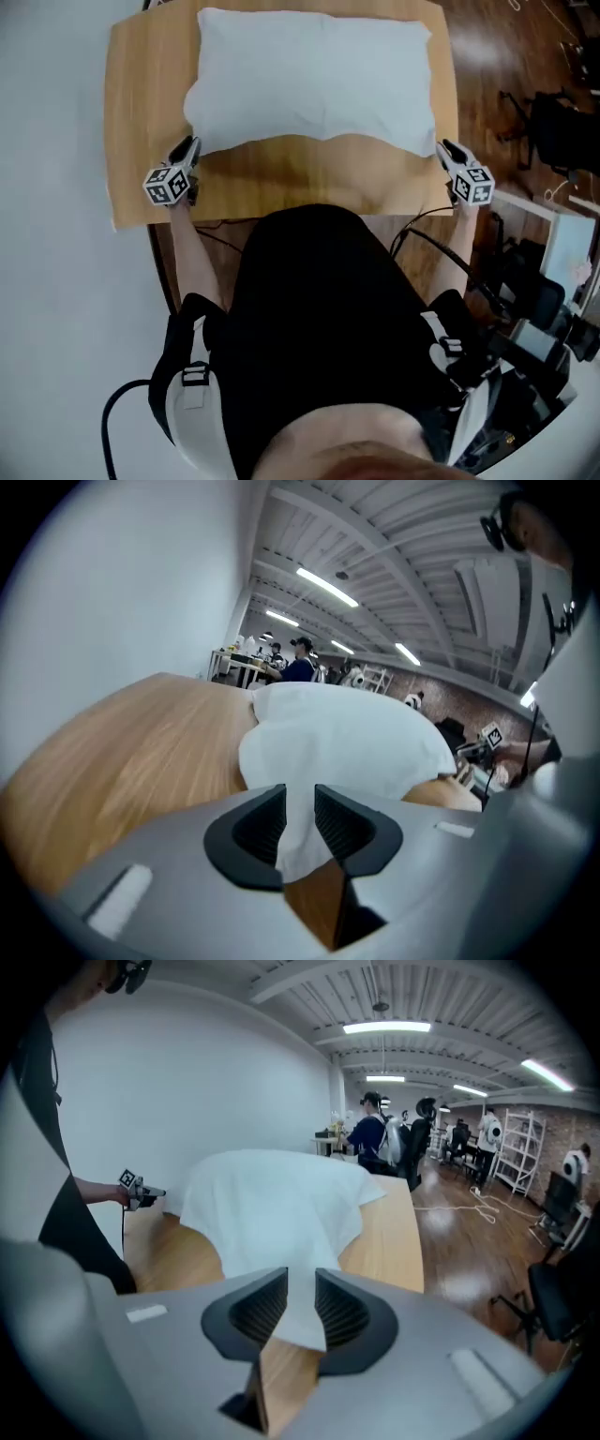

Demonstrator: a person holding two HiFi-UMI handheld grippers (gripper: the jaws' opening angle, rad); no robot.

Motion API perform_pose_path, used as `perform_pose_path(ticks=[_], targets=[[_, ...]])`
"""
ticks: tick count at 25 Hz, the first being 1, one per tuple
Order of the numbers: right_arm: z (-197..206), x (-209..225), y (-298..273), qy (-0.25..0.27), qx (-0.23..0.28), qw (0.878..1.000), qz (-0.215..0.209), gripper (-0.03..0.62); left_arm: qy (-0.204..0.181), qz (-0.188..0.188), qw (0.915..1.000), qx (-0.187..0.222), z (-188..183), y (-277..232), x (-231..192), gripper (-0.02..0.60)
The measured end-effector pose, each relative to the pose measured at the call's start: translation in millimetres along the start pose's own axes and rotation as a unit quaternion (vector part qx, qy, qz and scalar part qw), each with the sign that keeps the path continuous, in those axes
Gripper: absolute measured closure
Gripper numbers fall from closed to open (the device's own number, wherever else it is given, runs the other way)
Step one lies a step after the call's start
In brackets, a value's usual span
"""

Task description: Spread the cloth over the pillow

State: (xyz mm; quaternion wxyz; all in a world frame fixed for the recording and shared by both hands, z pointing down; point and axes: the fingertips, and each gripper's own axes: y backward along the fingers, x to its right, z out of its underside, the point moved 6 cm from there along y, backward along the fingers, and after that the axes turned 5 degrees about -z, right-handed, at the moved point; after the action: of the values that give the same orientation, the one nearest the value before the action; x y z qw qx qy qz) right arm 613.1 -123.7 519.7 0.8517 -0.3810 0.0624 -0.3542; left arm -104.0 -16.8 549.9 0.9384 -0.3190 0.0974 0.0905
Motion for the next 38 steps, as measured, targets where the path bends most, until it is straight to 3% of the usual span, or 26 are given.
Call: perform_pose_path(ticks=[2, 3, 6, 7, 8, 12, 14, 16, 18, 20, 23, 27, 30, 32, 34, 36, 38], targets=[[18.3, -11.5, -15.0, 0.004, -0.041, 0.999, -0.016, 0.500, -0.077, -0.014, 0.9953, -0.058, 7.4, 9.4, -5.1, 0.457], [25.2, -16.0, -22.1, 0.007, -0.060, 0.998, -0.020, 0.500, -0.116, -0.009, 0.9884, -0.097, 15.3, 6.6, -3.4, 0.429], [31.5, -29.4, -36.8, 0.012, -0.093, 0.995, -0.022, 0.500, -0.209, 0.027, 0.9490, -0.234, 43.7, -15.6, 5.6, 0.421], [30.2, -34.1, -37.9, 0.014, -0.100, 0.995, -0.021, 0.500, -0.223, 0.035, 0.9381, -0.263, 48.5, -19.8, 6.8, 0.444], [28.2, -37.8, -36.1, 0.015, -0.103, 0.994, -0.018, 0.500, -0.225, 0.042, 0.9328, -0.278, 49.3, -21.5, 7.1, 0.461], [27.5, -44.8, -22.5, 0.015, -0.095, 0.995, -0.004, 0.500, -0.195, 0.079, 0.9246, -0.318, 43.6, -12.5, -3.7, 0.471], [30.4, -48.6, -11.5, 0.018, -0.092, 0.996, 0.005, 0.500, -0.172, 0.080, 0.9279, -0.321, 32.7, -0.1, -12.5, 0.469], [26.8, -52.4, -5.0, 0.023, -0.084, 0.996, 0.008, 0.494, -0.138, 0.078, 0.9368, -0.312, 16.1, 15.7, -20.8, 0.469], [24.0, -50.1, -12.4, 0.032, -0.079, 0.996, 0.009, 0.456, -0.111, 0.083, 0.9427, -0.304, 10.5, 24.5, -27.0, 0.469], [29.0, -47.4, -27.3, 0.036, -0.087, 0.996, 0.006, 0.408, -0.087, 0.104, 0.9450, -0.298, 24.9, 17.6, -26.6, 0.469], [38.5, -41.2, -40.5, 0.025, -0.108, 0.994, 0.000, 0.391, -0.042, 0.134, 0.9493, -0.281, 46.8, -2.2, -18.0, 0.468], [31.0, -36.1, -53.8, 0.045, -0.110, 0.993, 0.007, 0.390, 0.060, 0.132, 0.9712, -0.189, 51.4, 4.5, -39.6, 0.462], [14.9, -38.4, -61.1, 0.066, -0.091, 0.994, -0.010, 0.391, 0.140, 0.150, 0.9722, -0.112, 61.6, 28.3, -49.4, 0.420], [21.5, -37.4, -75.5, 0.062, -0.112, 0.991, -0.041, 0.395, 0.179, 0.153, 0.9679, -0.090, 69.7, 44.1, -50.7, 0.420], [41.1, -34.2, -82.2, 0.051, -0.162, 0.983, -0.064, 0.395, 0.187, 0.135, 0.9676, -0.103, 78.3, 55.3, -54.1, 0.420], [53.4, -32.3, -69.7, 0.049, -0.206, 0.975, -0.067, 0.395, 0.155, 0.110, 0.9758, -0.108, 69.6, 62.1, -58.0, 0.420], [47.0, -25.4, -46.4, 0.065, -0.227, 0.971, -0.047, 0.395, 0.116, 0.099, 0.9856, -0.073, 36.5, 63.6, -53.8, 0.427]])
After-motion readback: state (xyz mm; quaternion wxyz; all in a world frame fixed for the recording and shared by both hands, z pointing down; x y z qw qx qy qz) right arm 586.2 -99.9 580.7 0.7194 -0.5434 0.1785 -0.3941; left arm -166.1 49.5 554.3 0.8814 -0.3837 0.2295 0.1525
